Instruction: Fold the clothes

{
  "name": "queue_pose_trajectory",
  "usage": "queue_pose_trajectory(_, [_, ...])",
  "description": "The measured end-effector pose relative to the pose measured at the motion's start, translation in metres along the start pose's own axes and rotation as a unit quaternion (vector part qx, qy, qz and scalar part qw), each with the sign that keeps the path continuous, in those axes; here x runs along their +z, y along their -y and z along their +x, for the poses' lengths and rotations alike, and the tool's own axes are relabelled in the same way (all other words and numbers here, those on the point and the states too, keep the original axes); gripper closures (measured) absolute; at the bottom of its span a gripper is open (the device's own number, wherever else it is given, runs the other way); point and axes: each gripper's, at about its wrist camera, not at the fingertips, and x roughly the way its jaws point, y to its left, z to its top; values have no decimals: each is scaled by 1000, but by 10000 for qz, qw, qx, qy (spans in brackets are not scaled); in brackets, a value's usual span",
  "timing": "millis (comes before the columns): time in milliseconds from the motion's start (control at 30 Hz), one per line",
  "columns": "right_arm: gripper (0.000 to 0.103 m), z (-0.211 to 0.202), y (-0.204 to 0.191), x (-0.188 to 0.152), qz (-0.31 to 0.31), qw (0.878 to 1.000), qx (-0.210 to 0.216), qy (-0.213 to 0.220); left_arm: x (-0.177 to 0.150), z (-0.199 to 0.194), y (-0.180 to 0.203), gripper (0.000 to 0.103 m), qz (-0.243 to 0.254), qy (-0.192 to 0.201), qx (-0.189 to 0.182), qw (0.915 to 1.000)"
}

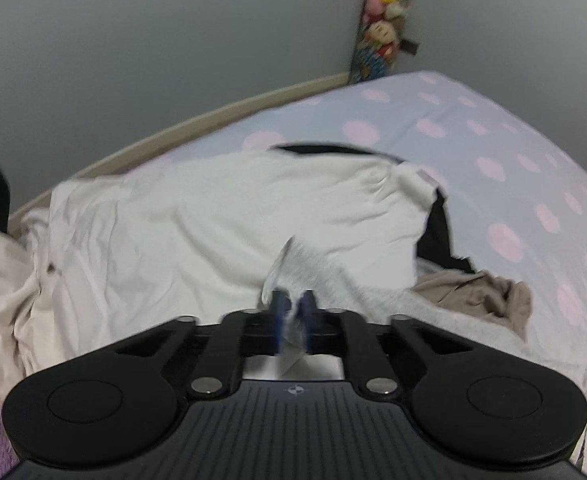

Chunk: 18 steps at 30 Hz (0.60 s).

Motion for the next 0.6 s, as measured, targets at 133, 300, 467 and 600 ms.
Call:
queue_pose_trajectory(133, [73,0,4,2,86,10000,-10,35,14,-35,28,100,177,511,-304,9981])
queue_pose_trajectory(300, [73,1,13,7,278,9996,-53,11,25,-104,91,100,605,1187,-1095,9850])
queue_pose_trajectory(467, [72,5,25,11,402,9991,-21,-105,18,-165,169,100,1047,1580,-1952,9623])
queue_pose_trajectory(600, [72,4,37,17,535,9985,-1,-118,0,-200,233,100,1362,1661,-2675,9393])
